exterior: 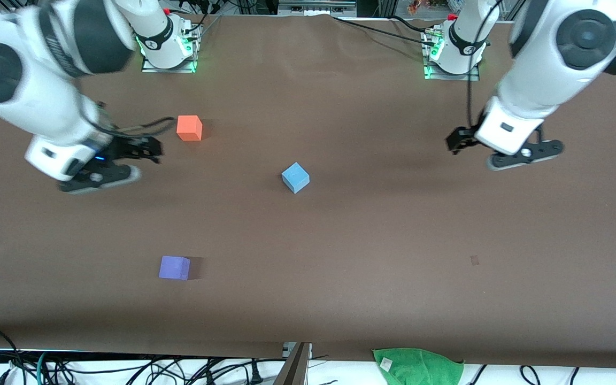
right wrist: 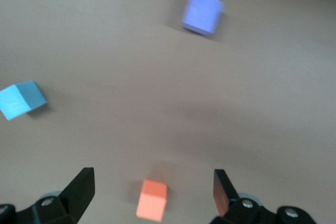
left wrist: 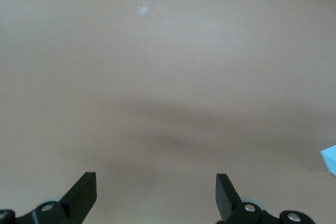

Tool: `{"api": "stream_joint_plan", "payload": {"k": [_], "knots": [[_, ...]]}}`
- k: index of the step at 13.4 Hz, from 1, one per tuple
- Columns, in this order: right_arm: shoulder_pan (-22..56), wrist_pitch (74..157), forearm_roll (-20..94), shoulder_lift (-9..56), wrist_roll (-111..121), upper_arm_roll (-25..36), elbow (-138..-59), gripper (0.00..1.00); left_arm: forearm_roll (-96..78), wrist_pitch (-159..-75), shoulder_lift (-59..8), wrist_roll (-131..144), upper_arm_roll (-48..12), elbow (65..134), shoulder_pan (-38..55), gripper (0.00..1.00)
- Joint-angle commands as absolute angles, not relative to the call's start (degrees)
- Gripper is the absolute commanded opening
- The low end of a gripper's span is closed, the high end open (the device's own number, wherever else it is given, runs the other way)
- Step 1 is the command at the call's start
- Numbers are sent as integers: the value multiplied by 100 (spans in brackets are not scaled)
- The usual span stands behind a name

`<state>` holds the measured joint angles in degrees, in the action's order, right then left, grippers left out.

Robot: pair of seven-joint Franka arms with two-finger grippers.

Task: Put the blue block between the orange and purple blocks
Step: 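Move the right gripper over the light-blue cube while the left gripper withdraws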

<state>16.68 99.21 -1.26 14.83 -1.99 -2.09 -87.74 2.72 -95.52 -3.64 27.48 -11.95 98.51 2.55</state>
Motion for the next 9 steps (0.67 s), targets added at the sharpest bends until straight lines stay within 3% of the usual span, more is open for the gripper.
{"api": "stream_joint_plan", "payload": {"k": [1,6,9], "knots": [[2143,10317,-70,1827,-246,-167,-8613,100,62,-9659,-132,1927,-1283,10221,-332,100],[2838,10914,-62,2460,-360,-176,-8604,100,0,-10317,218,1608,-1274,11133,-598,100],[3260,11302,-70,2829,-920,-176,-8604,100,9,-10362,255,1285,-1240,11154,-632,100]]}}
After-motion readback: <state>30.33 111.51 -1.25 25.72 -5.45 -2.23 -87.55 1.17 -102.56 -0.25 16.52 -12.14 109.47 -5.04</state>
